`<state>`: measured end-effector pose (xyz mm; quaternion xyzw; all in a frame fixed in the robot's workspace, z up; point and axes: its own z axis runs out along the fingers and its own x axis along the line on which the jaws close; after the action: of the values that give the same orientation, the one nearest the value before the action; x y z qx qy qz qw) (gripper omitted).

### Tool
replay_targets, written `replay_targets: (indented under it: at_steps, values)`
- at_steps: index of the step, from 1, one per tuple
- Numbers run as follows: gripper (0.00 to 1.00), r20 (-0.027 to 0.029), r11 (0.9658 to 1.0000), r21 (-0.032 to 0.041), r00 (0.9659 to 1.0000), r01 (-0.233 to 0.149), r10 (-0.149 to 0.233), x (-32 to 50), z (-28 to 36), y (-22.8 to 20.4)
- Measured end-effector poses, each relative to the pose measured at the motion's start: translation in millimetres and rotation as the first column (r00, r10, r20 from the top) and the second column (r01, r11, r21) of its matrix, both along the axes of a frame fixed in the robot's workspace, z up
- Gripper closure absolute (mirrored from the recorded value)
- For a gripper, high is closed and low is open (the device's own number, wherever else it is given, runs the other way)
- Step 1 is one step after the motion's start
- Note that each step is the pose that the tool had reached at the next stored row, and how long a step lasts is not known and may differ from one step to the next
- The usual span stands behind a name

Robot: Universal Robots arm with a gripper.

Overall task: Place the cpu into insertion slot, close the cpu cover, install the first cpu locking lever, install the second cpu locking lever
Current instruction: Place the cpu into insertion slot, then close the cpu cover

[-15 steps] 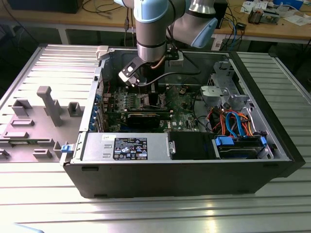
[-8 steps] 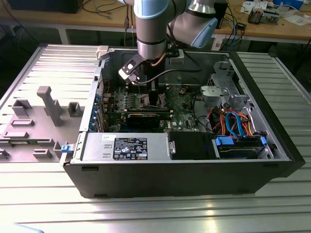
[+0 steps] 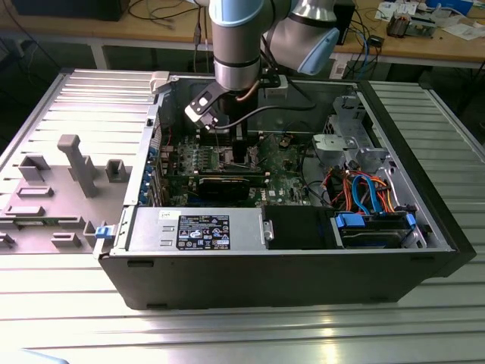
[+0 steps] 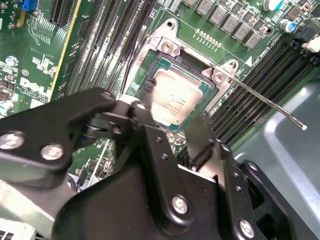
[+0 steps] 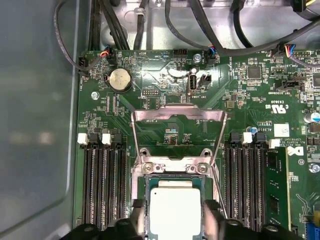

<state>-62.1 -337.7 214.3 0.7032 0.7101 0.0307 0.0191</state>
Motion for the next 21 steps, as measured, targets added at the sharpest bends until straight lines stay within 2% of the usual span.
replay_targets:
  at_steps: [2,3,4,5,6,7,8,9,18,21]
  values:
    - [0.58,-0.0019,1.0,-0.0002,1.0,0.0,0.0,0.2,2.6,0.0]
    - [0.58,-0.0023,1.0,-0.0001,1.0,0.0,0.0,0.3,3.1,0.0]
    - [0.71,-0.0028,1.0,0.0002,1.0,0.0,0.0,0.5,3.3,0.0]
    - [0.76,-0.0029,1.0,0.0003,1.0,0.0,0.0,0.5,3.3,0.0]
    - [0.76,-0.003,1.0,0.0001,1.0,0.0,0.0,0.5,3.3,0.0]
    - [0.83,-0.0032,1.0,0.0001,1.0,0.0,0.0,0.5,3.4,0.0]
    - [0.83,-0.0032,1.0,0.0,1.0,0.0,0.0,0.5,3.4,0.0]
    - [0.89,-0.0032,1.0,-0.0001,1.0,0.0,0.0,0.5,3.4,0.0]
    - [0.89,-0.005,1.0,0.0,1.0,0.0,0.0,0.5,3.4,0.0]
    - [0.89,-0.0049,1.0,-0.0001,1.0,0.0,0.0,0.5,5.2,0.0]
